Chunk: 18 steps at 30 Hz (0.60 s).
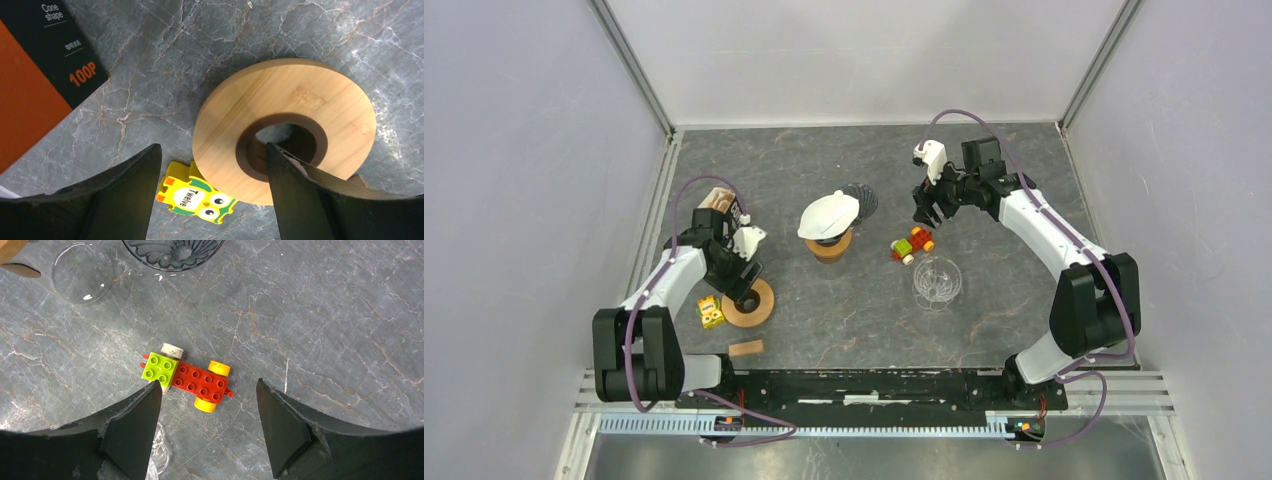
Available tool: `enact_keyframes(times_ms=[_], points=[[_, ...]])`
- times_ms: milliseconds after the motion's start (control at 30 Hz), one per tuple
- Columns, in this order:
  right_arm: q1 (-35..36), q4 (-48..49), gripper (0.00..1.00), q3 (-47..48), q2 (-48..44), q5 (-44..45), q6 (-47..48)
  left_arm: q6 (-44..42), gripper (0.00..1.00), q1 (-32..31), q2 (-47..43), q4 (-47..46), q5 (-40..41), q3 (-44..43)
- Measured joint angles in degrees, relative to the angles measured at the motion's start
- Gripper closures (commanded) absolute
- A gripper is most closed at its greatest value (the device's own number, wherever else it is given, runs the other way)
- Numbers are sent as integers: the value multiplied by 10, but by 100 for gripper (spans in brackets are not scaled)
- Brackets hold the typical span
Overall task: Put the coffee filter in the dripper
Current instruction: Pick up the dripper holder from the center of the board.
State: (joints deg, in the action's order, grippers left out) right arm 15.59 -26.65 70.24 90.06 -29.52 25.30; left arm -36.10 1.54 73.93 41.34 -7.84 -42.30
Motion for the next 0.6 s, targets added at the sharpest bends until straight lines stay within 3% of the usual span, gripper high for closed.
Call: enact_keyframes(times_ms=[100,267,467,600], points=[[0,0,24,-4,0,0,0,0,23,0,19,-14,0,0],[0,0,24,-6,0,0,1,0,36,0,32,-30,-4,4],[0,-2,25,-7,0,1,2,0,42,0,34,-34,-21,16],[0,-5,25,-7,0,2,6,-1,57,0,34,-38,-28,20]])
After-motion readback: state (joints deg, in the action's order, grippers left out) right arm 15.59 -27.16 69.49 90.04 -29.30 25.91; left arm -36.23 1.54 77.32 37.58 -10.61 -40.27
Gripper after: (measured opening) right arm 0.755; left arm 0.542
